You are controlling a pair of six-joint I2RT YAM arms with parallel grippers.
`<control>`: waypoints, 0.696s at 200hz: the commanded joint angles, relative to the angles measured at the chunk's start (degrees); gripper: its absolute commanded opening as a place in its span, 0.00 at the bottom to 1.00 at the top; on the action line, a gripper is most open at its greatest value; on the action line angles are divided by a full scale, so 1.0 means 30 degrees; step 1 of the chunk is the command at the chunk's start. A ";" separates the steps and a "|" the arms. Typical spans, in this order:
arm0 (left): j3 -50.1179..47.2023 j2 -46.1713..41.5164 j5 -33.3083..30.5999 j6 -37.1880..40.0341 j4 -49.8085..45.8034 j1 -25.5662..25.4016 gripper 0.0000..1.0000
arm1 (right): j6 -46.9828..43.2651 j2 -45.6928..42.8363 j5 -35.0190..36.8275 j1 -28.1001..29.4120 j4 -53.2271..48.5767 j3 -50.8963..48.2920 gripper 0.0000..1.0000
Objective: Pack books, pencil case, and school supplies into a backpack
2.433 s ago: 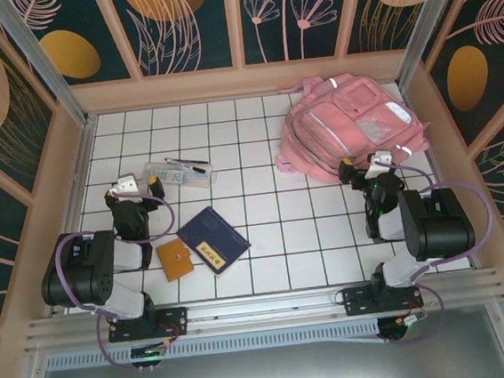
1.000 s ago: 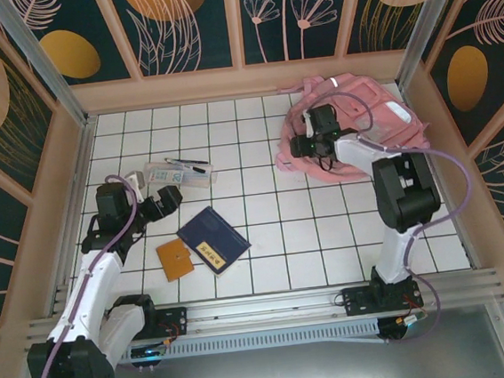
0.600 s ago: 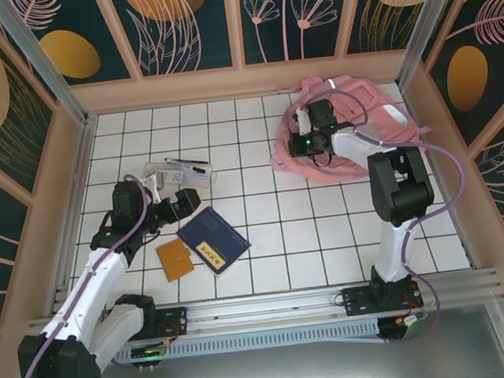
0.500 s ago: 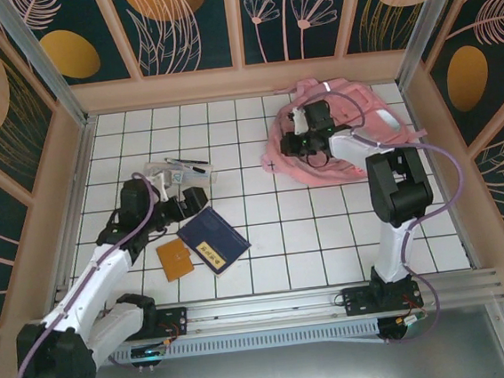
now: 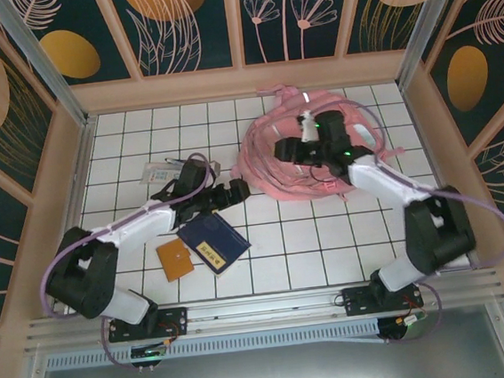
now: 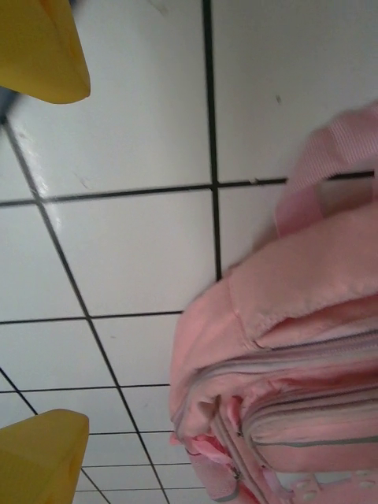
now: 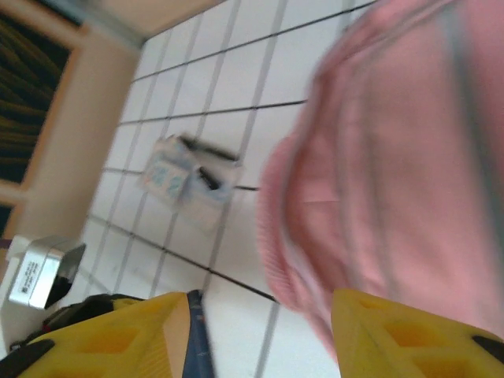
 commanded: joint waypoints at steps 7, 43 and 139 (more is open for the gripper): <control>0.1924 0.1881 -0.0908 -0.1280 0.0665 -0.0684 0.98 | -0.0829 -0.3558 0.5462 -0.1583 -0.4118 -0.3458 0.54; 0.3134 0.4148 -0.1945 -0.3348 0.1238 -0.0890 0.95 | 0.0435 -0.5397 0.5633 -0.5526 -0.4381 -0.6885 0.62; 0.7354 0.8562 -0.3979 -0.2790 -0.0462 -0.0883 0.84 | -0.2995 -0.2536 0.4239 -0.5355 -0.2064 -0.7115 0.58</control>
